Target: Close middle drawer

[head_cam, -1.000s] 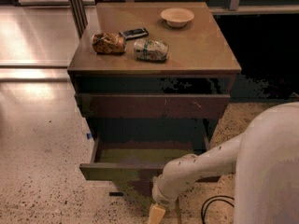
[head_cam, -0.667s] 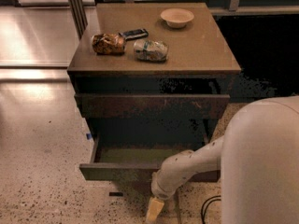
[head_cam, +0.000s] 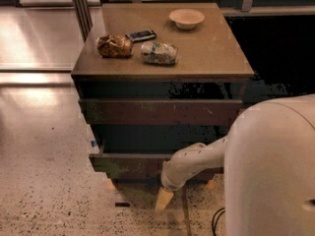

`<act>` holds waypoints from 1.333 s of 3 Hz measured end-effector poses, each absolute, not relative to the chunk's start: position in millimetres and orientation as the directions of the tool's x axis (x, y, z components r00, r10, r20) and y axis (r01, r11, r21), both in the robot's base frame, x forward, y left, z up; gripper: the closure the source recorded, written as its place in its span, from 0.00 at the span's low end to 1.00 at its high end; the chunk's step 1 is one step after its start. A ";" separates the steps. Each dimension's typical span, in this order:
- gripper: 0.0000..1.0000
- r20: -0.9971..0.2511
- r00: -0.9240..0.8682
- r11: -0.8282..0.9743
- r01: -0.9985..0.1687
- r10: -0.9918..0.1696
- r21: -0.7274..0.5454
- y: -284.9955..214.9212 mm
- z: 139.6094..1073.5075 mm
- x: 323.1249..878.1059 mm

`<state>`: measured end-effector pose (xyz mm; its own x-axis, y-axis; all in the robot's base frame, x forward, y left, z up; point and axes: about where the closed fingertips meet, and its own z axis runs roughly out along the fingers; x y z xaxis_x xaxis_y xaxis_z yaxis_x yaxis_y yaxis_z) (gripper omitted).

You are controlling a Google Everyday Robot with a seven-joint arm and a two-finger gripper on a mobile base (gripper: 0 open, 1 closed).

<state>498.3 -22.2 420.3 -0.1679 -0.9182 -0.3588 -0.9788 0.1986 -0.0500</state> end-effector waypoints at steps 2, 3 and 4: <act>0.00 -0.365 -0.152 0.183 -0.982 -0.918 -0.052 -14.9 411.4 508.8; 0.00 -0.381 -0.135 0.185 -0.978 -0.915 -0.098 -8.2 411.1 539.9; 0.00 -0.399 -0.129 0.211 -0.963 -0.908 -0.169 -8.7 426.9 576.5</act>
Offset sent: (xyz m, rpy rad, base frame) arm 0.0278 0.0151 -0.0187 0.0153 -0.0126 0.0350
